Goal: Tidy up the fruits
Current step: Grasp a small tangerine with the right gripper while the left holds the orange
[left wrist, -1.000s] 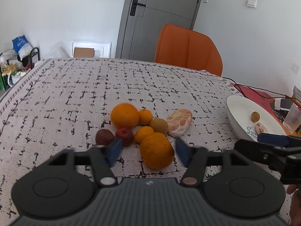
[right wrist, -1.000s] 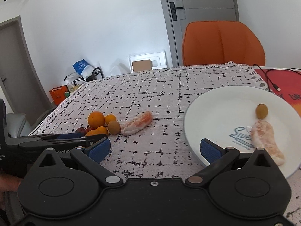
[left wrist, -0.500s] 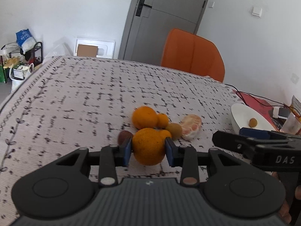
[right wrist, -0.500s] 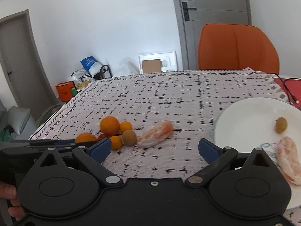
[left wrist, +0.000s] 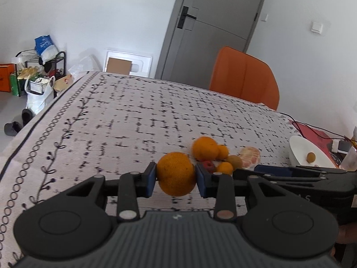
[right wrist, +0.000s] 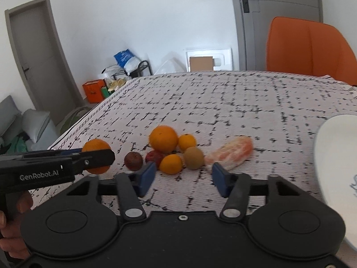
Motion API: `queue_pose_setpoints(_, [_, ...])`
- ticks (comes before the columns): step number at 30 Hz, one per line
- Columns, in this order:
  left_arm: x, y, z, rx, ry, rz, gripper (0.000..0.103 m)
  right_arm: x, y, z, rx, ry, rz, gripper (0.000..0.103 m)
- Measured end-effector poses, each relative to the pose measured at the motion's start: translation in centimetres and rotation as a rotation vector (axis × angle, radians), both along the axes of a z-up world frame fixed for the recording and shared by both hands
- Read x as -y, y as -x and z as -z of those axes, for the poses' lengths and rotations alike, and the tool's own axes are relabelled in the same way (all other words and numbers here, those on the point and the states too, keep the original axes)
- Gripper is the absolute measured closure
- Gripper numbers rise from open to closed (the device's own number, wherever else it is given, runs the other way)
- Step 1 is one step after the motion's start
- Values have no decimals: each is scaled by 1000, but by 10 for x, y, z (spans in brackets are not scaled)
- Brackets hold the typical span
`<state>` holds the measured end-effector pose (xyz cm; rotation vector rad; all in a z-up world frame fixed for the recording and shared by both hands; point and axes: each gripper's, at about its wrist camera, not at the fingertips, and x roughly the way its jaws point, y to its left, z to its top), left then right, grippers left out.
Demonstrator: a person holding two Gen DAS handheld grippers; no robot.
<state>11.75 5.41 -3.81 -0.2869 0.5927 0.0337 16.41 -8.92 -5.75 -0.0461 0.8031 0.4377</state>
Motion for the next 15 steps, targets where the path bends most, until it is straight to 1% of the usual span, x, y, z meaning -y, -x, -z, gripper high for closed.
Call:
queue_pose_setpoints(1, [-3, 1, 0, 0, 1, -7, 67, -3, -1, 1, -5, 1, -5, 58])
queue_pose_setpoints(10, [-25, 8, 2, 2, 14, -54, 67, -20, -11, 9, -25, 9, -15, 58])
queue_pose_setpoints(11, [-26, 8, 2, 2, 16, -56, 67, -21, -13, 11, -27, 12, -15, 59])
queue_pose_setpoints(12, [-26, 8, 2, 2, 16, -57, 67, -23, -14, 14, -28, 19, -17, 73])
queue_pose_setpoints(13, [-27, 9, 2, 3, 16, -58, 67, -22, -13, 15, -32, 23, -21, 78])
queue_pose_setpoints(15, [-26, 10, 2, 4, 14, -57, 67, -21, -11, 15, -23, 14, -19, 78])
